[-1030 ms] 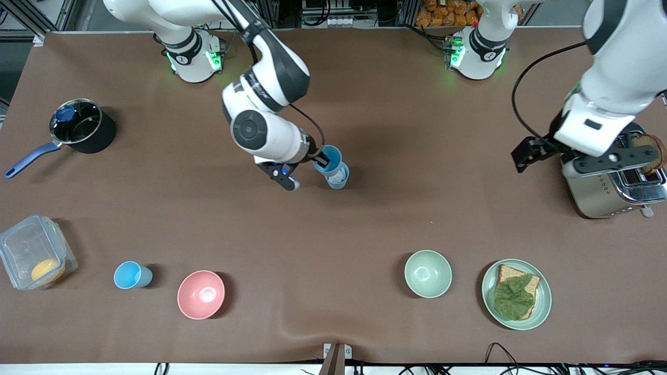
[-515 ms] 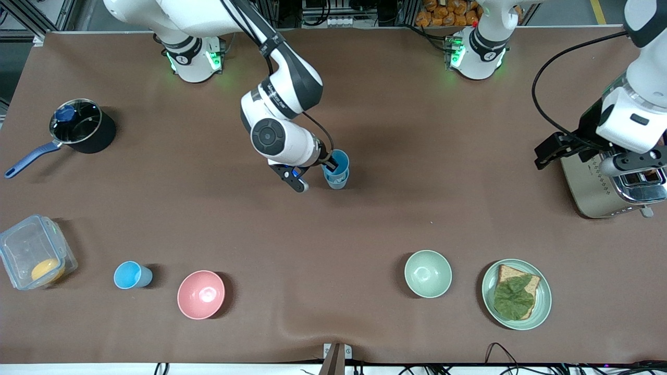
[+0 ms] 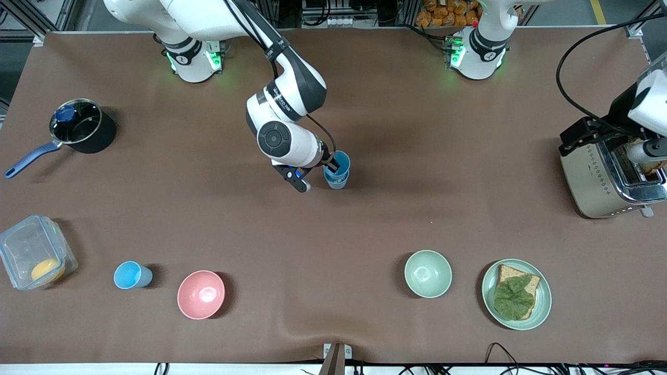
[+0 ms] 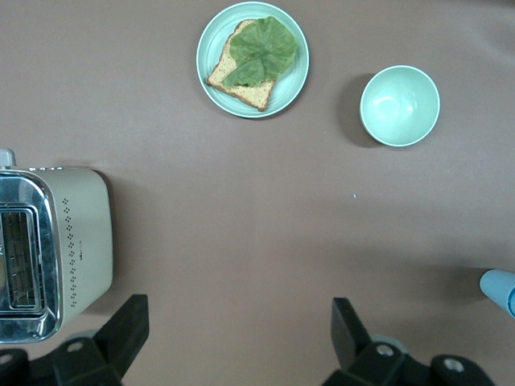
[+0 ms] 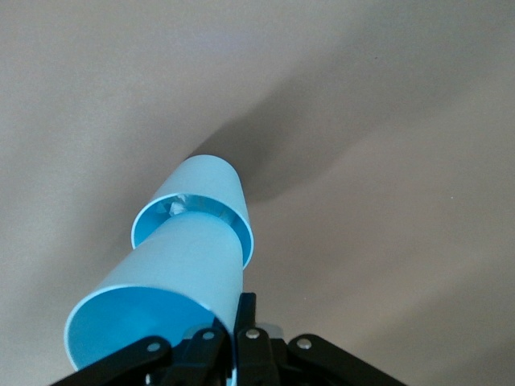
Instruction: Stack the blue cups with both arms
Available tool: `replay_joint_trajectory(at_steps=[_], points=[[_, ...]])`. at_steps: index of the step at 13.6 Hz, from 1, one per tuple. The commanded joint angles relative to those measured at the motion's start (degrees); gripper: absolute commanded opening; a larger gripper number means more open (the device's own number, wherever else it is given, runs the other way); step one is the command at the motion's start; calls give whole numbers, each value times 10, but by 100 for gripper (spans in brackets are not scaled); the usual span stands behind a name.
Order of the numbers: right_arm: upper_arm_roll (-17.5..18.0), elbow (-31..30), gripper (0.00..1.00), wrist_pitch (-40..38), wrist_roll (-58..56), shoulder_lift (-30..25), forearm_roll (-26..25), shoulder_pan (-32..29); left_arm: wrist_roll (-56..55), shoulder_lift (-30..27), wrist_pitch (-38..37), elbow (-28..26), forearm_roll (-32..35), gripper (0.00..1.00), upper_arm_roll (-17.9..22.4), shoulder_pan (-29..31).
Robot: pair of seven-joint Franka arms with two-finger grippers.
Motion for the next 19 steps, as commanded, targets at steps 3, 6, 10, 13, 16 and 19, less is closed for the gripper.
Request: replay_joint_trajectory(at_steps=[3,6,10,13,16,19], points=[[-7,5,100,-1,15,-3,3,11,2,7,-12,8,-16,100,-9,-21],[-10,10,100,-15,2,-15,-9,1,3,7,-12,7,-18,100,-29,-19],[-15,21,100,-88,-103,-51,-14,-59,1,-3,-29,2,-19,100,-53,-17],[-24,14,100,-178,-243,-91,-39,-132,-9,-2,-36,8,-17,100,-55,-19],[-28,5,100,-242,-401,-127,-67,-217,-11,1,-36,29,-19,100,-54,-18],[-28,-1,100,-286,-514,-168,-141,-277,-11,9,-32,27,-18,100,-54,-16]])
